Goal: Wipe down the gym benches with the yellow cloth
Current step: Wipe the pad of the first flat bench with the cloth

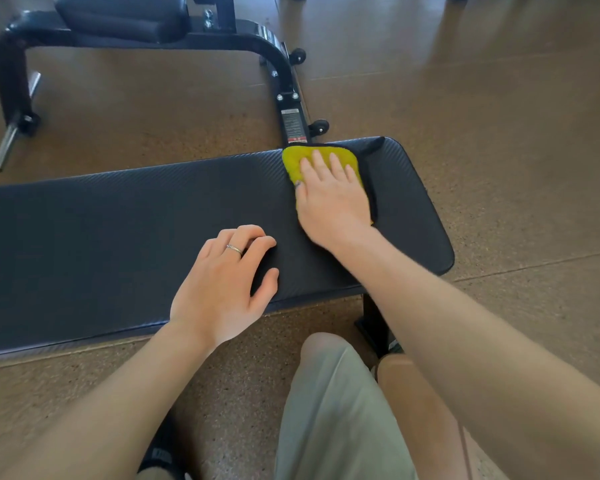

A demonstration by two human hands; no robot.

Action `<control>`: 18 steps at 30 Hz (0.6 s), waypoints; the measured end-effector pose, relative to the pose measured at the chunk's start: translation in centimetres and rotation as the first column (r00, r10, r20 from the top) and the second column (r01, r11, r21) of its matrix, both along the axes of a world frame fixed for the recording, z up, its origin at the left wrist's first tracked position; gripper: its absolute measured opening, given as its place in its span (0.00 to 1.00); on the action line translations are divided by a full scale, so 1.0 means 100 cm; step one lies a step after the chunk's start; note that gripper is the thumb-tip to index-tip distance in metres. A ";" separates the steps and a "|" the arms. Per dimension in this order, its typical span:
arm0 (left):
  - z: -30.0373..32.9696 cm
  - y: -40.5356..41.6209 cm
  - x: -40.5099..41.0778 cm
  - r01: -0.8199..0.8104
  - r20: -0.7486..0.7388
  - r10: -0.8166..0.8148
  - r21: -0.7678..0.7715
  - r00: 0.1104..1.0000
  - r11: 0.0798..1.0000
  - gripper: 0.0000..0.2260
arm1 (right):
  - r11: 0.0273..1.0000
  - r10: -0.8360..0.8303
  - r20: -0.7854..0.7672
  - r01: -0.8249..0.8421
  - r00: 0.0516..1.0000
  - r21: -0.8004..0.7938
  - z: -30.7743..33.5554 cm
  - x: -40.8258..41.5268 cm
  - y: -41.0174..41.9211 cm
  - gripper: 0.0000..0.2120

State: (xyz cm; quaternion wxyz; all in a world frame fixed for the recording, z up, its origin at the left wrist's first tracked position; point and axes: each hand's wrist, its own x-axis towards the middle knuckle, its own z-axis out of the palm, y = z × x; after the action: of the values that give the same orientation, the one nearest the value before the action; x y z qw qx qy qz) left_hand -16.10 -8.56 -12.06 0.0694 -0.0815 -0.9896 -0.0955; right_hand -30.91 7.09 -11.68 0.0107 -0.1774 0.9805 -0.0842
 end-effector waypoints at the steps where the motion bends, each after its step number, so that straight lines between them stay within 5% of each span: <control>1: 0.000 0.000 0.000 0.002 -0.001 -0.002 -0.005 1.000 1.000 0.19 | 0.999 0.047 -0.020 -0.047 0.999 -0.007 -0.001 0.013 -0.007 0.26; 5: -0.001 -0.001 -0.001 0.004 0.005 -0.004 -0.003 1.000 1.000 0.18 | 0.958 0.284 -0.041 -0.285 0.958 -0.022 0.000 0.033 -0.017 0.24; 8: 0.000 -0.002 0.000 0.007 0.000 -0.007 0.003 1.000 1.000 0.18 | 0.952 0.307 -0.012 -0.307 0.952 0.003 0.004 -0.003 -0.011 0.24; 14: -0.002 -0.001 -0.001 0.001 -0.015 -0.001 0.016 1.000 1.000 0.18 | 1.000 -0.022 -0.039 0.021 0.999 -0.009 -0.001 -0.081 0.068 0.25; 18: -0.001 0.000 0.000 -0.003 -0.013 0.003 0.007 1.000 1.000 0.18 | 0.986 -0.165 -0.002 0.164 0.986 -0.039 0.000 -0.051 0.047 0.25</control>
State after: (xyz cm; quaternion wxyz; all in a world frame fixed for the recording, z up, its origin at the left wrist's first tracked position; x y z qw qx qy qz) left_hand -16.10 -8.60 -12.17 0.0762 -0.0804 -0.9890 -0.0984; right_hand -36.02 11.83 -11.72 -0.0024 -0.0963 0.9900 -0.1031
